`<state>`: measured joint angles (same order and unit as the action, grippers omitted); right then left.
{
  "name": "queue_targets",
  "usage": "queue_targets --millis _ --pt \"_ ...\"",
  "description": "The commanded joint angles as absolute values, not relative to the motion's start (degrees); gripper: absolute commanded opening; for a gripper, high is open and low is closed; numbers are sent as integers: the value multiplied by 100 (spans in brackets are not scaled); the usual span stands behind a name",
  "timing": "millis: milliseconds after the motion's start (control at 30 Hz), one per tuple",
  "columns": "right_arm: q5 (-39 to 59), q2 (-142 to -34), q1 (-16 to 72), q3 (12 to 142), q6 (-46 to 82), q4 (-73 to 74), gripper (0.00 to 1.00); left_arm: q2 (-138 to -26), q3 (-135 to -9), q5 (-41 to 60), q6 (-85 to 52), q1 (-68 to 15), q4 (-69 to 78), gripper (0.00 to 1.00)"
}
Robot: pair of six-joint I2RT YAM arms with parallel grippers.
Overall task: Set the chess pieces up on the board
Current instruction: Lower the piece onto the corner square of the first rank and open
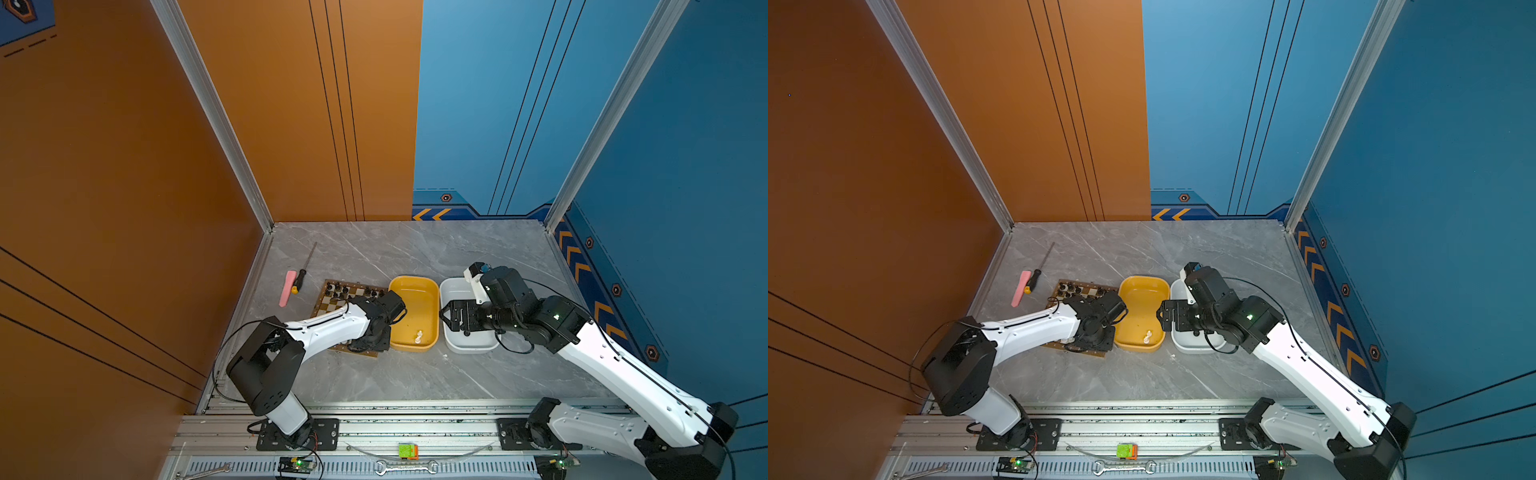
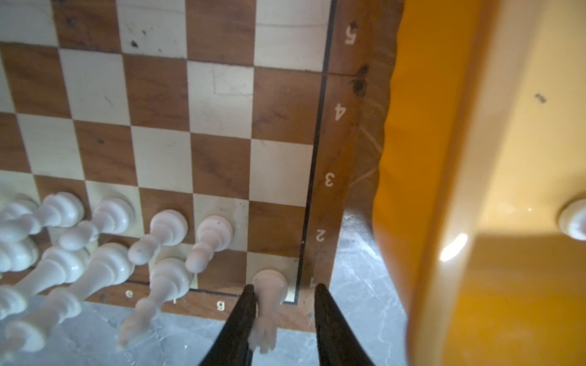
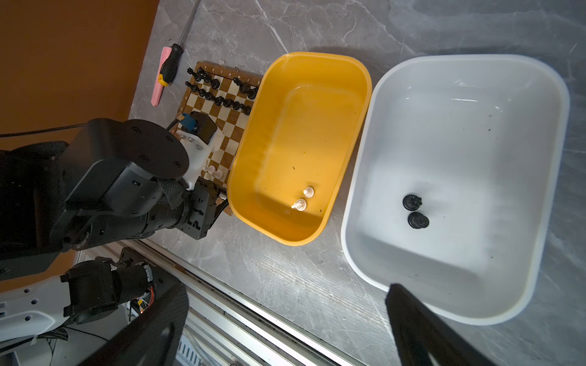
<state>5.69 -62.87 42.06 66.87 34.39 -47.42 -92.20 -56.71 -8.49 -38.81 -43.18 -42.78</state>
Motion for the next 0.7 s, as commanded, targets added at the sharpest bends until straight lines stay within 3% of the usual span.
queue_targets --millis 0,667 --pt "361 -6174 4251 6676 3472 -4807 100 -9305 -5642 -747 -3858 -4307 -4224 33" --pt "395 -6213 4228 6680 3368 -4805 100 -9056 -5634 -947 -3907 -4205 -4462 43"
